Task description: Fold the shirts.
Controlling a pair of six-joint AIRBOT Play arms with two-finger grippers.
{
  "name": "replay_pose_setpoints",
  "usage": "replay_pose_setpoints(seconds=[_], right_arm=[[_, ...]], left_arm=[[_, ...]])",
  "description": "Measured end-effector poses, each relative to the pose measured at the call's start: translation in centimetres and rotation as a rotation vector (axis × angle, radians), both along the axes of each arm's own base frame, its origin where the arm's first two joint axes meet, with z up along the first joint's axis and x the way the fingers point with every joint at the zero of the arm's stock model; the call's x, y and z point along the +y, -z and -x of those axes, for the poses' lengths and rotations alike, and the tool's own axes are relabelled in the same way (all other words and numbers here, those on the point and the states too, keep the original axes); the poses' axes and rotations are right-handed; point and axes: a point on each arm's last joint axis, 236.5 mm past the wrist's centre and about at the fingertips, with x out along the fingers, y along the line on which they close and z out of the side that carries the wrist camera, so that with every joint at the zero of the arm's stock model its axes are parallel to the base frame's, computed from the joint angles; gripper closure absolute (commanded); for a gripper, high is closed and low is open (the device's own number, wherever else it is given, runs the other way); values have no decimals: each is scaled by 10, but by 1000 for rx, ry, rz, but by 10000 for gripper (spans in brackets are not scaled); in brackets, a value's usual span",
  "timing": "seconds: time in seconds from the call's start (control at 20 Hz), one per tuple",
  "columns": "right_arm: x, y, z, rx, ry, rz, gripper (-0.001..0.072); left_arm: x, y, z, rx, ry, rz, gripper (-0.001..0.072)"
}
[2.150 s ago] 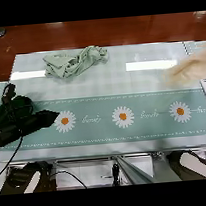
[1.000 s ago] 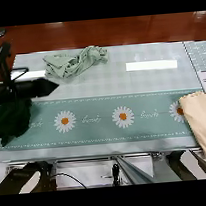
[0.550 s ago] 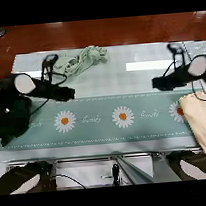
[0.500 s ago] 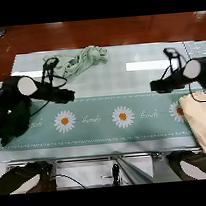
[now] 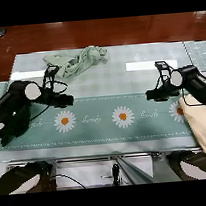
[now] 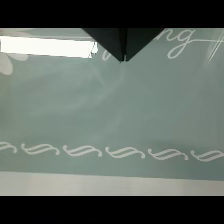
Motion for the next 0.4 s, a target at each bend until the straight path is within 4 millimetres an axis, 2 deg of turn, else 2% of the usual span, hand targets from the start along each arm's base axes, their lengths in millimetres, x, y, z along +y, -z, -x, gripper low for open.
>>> replay_pose_setpoints(seconds=[0.4], right_arm=[[0,1,1,5,0,5,677]], left_arm=[[1,2,0,3,-2,-5,687]])
